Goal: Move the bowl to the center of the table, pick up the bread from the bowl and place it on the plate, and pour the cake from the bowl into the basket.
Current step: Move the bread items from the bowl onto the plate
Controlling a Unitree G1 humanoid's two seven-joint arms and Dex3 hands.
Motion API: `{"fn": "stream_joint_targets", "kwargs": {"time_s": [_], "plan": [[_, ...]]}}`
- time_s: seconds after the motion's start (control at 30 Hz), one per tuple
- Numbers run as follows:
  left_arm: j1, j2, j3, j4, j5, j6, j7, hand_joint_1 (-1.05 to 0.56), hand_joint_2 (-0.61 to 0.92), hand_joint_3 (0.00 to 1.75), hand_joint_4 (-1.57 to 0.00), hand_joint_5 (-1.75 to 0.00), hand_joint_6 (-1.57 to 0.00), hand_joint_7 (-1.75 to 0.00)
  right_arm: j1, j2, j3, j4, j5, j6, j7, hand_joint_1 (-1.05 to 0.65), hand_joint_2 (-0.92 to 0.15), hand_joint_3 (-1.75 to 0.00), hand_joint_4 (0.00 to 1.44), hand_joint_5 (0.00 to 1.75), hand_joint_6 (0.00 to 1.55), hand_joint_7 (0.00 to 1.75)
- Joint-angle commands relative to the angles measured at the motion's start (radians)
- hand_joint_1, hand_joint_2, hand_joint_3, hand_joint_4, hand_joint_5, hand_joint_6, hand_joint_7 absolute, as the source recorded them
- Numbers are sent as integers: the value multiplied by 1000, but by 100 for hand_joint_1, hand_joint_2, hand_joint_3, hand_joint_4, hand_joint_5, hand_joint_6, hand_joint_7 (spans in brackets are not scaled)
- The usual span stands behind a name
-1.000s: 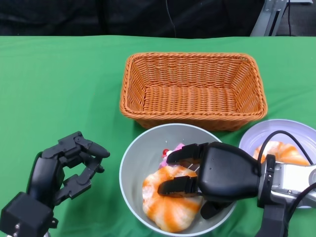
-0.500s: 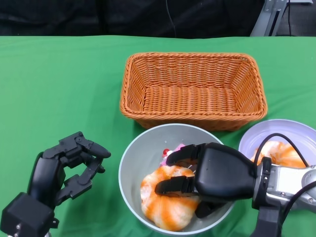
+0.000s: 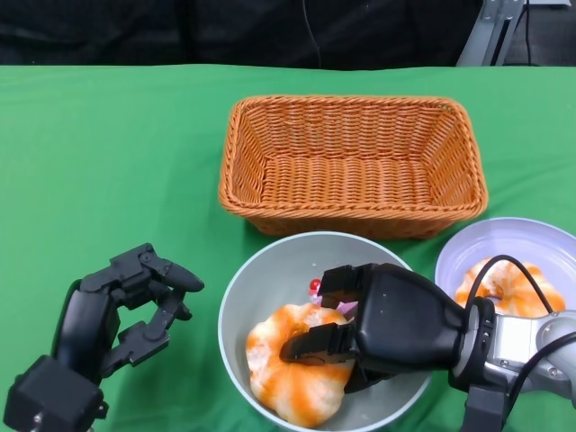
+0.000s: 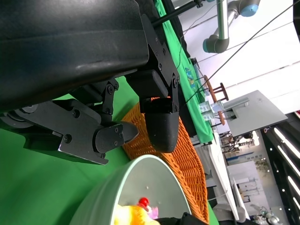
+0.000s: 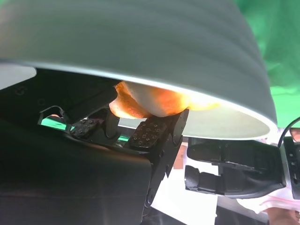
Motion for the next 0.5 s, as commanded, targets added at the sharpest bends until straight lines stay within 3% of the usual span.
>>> {"fn": "stream_joint_targets", "kwargs": {"time_s": [0.03,0.37,0.5], "plan": [[-1,12,6,3,-9,-6,8,4,74,76,-78,-137,-81,-105,-8,-6,8,21,7,-21,-16,-28,-83,0,83,116,121,7],[-8,17,10,24,-11,-17,4,3,73,77,-77,-138,-81,-105,-7,12,-7,60,40,-49,-64,-30,-85,0,76,122,119,7],[-7,18,10,26,-12,-14,3,2,75,75,-76,-136,-81,-104,-7,18,-13,65,46,-50,-96,-32,-85,0,71,137,117,11]]}}
